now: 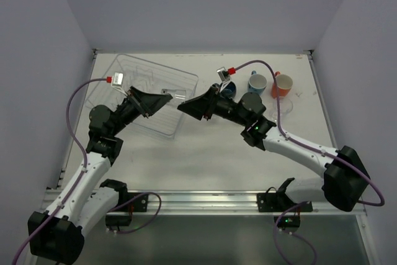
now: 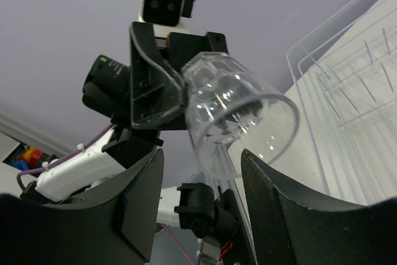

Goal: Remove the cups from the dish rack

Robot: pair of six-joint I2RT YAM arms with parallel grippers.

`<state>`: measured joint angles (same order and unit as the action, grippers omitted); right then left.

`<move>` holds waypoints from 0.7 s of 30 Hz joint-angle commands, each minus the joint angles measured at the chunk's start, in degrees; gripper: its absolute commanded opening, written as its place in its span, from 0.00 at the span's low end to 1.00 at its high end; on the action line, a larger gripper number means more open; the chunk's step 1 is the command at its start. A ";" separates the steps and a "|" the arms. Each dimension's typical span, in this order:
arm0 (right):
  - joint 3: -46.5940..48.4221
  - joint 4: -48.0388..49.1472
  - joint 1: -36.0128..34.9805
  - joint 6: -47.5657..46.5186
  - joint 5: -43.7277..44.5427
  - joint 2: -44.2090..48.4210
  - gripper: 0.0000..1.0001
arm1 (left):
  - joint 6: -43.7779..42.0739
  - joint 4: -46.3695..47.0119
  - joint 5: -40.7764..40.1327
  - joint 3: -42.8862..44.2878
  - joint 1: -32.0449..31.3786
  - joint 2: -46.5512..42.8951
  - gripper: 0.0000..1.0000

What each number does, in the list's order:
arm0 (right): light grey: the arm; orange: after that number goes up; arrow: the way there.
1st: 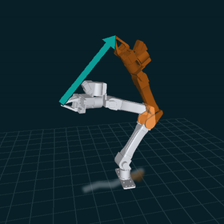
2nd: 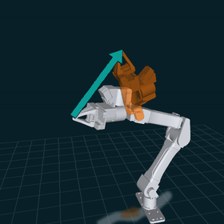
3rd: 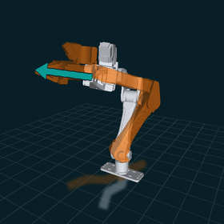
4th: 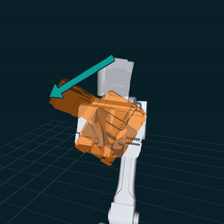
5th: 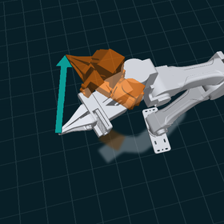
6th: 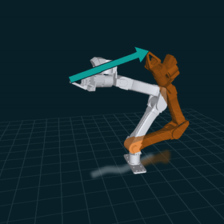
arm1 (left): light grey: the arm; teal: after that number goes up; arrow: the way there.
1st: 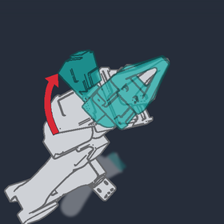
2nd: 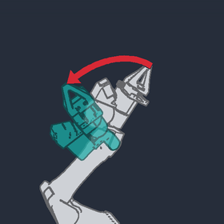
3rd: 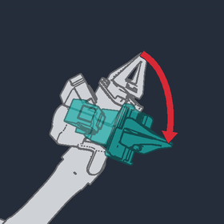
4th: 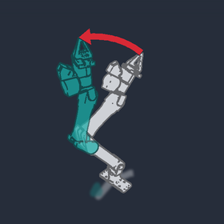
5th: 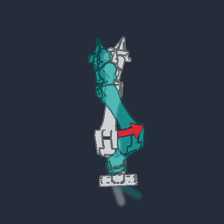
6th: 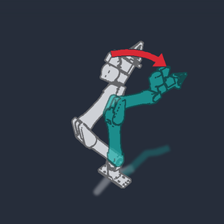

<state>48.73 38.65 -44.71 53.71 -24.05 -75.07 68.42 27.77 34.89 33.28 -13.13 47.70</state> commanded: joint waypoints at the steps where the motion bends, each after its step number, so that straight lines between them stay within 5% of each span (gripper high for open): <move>1: 3.65 2.75 -0.73 -1.94 -1.96 -0.34 0.56 | 1.62 4.57 0.97 -0.93 -0.76 -0.15 0.20; 7: 5.15 2.92 -0.73 -1.86 -2.58 -2.36 0.48 | 1.54 4.93 0.44 -0.58 -2.78 0.37 0.21; 10: 4.97 4.58 -0.73 -1.24 -2.67 -3.15 0.38 | 1.63 5.28 0.26 -0.49 -4.10 0.72 0.26; 12: 4.01 5.90 -0.82 -0.81 -2.05 -2.63 0.22 | 1.71 5.28 0.26 -0.76 -4.36 0.64 0.32; 16: 1.55 6.17 -0.73 -1.59 0.67 0.27 0.02 | 0.23 2.83 -0.53 -0.76 -4.37 0.02 0.67; 21: 1.28 -2.75 -0.73 -6.58 2.52 3.61 0.00 | -9.34 -7.00 -4.56 4.94 -4.37 -2.26 0.95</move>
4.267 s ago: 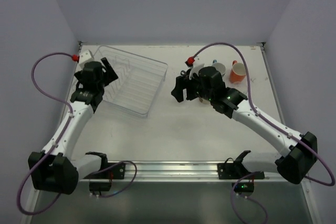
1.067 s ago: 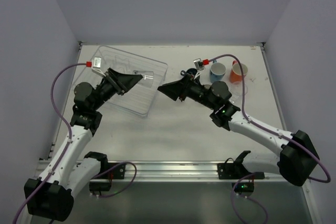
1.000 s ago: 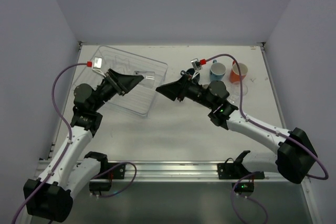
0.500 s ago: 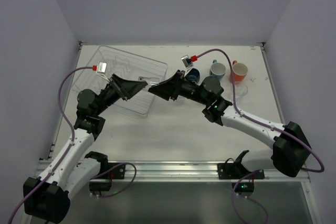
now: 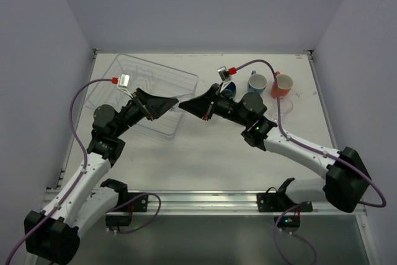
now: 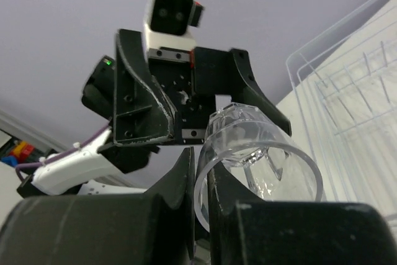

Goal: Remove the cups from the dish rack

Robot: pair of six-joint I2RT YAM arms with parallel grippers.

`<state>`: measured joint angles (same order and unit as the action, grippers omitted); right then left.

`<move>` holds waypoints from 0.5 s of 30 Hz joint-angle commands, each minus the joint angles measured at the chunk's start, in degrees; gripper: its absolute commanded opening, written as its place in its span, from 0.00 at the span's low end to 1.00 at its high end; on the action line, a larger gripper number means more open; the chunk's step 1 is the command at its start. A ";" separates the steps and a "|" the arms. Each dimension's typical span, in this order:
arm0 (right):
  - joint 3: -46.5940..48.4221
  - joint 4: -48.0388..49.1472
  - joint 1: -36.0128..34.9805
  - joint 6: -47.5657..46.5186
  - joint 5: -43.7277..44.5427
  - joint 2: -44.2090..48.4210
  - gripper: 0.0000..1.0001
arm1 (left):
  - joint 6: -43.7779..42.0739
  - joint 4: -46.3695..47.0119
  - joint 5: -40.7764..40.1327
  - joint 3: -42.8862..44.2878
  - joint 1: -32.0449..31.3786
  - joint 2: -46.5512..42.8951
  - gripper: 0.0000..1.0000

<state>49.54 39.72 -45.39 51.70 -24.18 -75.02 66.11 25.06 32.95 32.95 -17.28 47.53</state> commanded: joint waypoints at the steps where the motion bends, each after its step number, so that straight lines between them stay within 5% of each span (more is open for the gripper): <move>1: 0.73 -5.95 -0.05 -6.07 3.00 4.87 0.00 | -12.96 -11.19 -4.02 7.20 -0.21 -2.61 1.00; 3: 2.22 -11.39 0.03 -11.15 5.62 6.29 0.00 | -18.79 -18.35 -9.80 12.55 -0.21 -4.45 1.00; 8: 15.11 -47.20 1.96 -26.88 15.91 5.16 0.00 | -33.57 -34.87 -19.22 16.97 -0.21 -9.99 1.00; 15: 31.11 -72.81 6.89 -39.64 24.00 -6.86 0.00 | -42.99 -39.82 -21.44 10.04 -0.21 -14.38 1.00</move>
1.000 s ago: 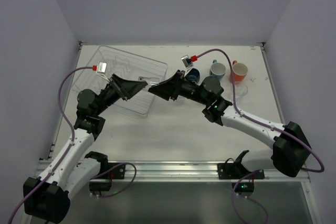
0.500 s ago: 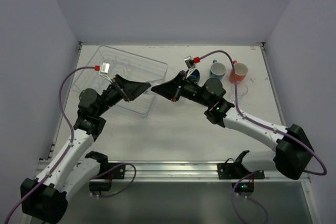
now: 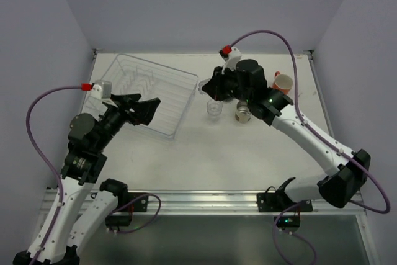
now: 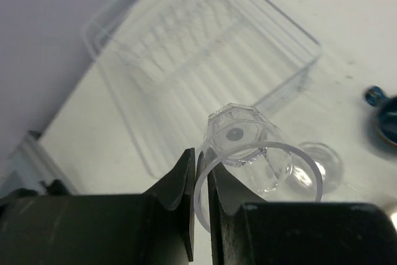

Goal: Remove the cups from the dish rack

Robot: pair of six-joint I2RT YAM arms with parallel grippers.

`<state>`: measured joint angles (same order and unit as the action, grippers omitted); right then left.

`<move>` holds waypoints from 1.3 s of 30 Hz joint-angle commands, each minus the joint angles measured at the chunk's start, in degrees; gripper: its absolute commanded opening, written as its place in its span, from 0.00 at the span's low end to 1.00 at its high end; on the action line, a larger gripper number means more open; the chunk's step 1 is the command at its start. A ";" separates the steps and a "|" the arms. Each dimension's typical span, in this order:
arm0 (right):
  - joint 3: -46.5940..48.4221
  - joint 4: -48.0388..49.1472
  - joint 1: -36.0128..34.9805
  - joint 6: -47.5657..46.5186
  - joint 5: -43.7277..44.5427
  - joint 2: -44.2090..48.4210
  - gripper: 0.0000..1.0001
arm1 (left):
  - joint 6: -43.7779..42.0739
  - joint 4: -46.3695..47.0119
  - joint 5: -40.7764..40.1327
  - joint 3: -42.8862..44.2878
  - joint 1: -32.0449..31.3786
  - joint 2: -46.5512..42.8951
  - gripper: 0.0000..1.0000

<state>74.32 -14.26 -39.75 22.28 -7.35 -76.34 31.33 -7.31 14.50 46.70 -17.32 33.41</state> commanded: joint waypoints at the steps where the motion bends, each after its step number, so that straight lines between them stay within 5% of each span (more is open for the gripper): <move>1: 8.10 -21.05 1.60 -11.20 9.88 -7.58 0.00 | -8.65 -7.45 -3.08 -4.76 -0.17 -0.88 1.00; 6: 15.93 -30.20 1.87 -15.60 15.52 -16.29 0.00 | -12.17 -6.58 -4.31 -8.56 -0.17 -3.88 1.00; 29: 28.42 -34.17 -1.65 -17.45 17.20 -28.16 0.00 | -13.49 -5.87 -2.28 -8.11 -0.96 -4.93 1.00; 39: 25.61 -32.32 -1.56 -17.45 16.84 -29.48 0.00 | -13.40 -6.14 -3.34 -8.11 -1.05 -5.11 1.00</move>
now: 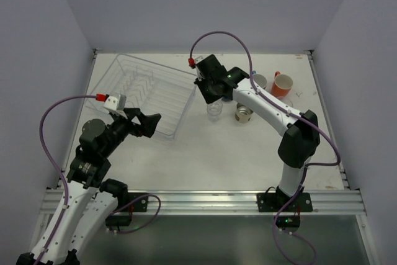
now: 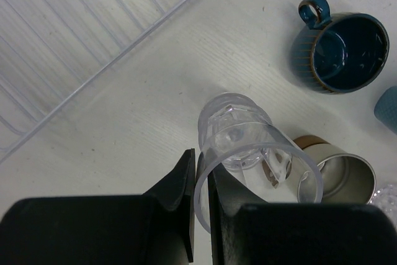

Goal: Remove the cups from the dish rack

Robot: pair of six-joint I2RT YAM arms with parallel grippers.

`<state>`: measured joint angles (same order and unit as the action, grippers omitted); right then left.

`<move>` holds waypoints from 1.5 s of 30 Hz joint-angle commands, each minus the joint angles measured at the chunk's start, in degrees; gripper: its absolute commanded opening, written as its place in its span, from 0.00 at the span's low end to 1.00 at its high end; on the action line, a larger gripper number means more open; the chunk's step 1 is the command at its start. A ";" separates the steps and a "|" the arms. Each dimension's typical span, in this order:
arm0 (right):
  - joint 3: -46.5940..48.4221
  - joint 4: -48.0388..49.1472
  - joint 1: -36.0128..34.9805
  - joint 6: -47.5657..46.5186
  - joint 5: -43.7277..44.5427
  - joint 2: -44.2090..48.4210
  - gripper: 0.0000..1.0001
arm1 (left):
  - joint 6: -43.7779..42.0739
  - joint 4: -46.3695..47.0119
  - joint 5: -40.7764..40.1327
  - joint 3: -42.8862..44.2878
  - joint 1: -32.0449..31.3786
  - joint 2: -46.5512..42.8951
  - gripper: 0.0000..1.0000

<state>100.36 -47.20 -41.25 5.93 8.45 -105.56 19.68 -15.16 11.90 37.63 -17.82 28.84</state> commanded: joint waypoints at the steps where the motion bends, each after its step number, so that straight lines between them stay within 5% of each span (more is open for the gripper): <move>1: -0.69 0.62 -0.05 -1.01 0.96 -0.35 0.00 | -1.58 1.62 -0.91 0.96 -0.54 -0.54 1.00; 18: -4.64 2.90 0.30 -1.54 1.04 -2.81 0.02 | -1.58 1.36 -1.79 0.87 -0.54 -0.71 1.00; 22: -3.77 2.99 0.39 -1.63 1.75 -2.81 0.23 | -1.58 1.27 -1.88 0.87 -0.54 -0.72 1.00; 23: -3.24 2.99 0.47 -1.71 1.92 -2.55 0.35 | -1.58 1.27 -2.06 0.87 -0.54 -0.72 1.00; 32: -2.01 4.30 0.39 -0.84 2.19 2.19 0.68 | -1.66 1.01 -3.28 1.05 -0.37 -0.45 1.00; 39: -9.20 12.56 0.12 1.01 -1.41 17.73 0.99 | -0.09 1.09 -6.27 1.66 -0.28 -0.10 1.00; 45: -28.00 26.88 0.04 4.52 1.04 40.84 0.99 | -0.43 -0.48 -7.76 7.97 -0.28 0.25 1.00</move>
<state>78.02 -29.76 -41.15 7.86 8.03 -72.12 19.94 -16.36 6.15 40.16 -18.06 29.12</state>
